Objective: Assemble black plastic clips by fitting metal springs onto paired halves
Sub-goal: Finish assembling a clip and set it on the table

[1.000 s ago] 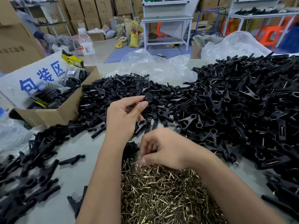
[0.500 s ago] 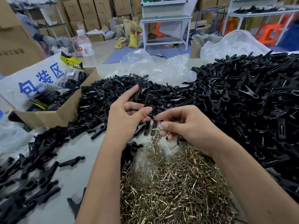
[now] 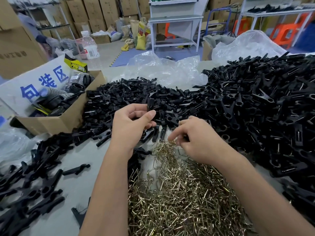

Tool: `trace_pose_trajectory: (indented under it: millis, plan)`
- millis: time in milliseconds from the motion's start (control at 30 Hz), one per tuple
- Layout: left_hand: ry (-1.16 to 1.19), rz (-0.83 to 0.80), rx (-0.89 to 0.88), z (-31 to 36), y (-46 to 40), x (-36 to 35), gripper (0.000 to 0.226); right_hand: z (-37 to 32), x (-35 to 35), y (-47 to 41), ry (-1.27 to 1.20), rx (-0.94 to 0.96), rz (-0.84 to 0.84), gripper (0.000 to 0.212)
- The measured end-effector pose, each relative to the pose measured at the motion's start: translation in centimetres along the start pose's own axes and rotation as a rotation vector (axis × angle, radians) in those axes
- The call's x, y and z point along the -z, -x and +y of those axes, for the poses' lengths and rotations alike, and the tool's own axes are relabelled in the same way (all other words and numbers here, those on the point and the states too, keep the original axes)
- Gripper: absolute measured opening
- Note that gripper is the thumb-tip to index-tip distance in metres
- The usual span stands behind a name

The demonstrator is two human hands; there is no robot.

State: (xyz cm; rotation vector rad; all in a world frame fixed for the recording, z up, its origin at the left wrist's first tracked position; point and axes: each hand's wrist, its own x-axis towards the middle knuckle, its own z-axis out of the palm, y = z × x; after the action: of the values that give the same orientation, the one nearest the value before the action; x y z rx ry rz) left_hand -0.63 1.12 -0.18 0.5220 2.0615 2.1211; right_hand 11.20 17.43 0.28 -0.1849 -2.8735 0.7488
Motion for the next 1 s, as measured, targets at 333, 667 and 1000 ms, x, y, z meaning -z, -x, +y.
trace_pose_trajectory:
  millis: [333,667,1000]
  plan:
    - [0.001,-0.054,0.05,0.5,0.6,-0.2,0.019,0.1,-0.2,-0.1,-0.905,-0.174,0.157,0.013]
    - [-0.18,-0.138,-0.066,0.9,0.6,0.0,0.03,-0.5,0.6,-0.2,-1.153,-0.217,0.424,0.008]
    - [-0.254,-0.225,-0.116,1.3,0.6,-0.8,0.035,-0.2,0.8,-0.3,-0.977,-0.213,0.418,0.012]
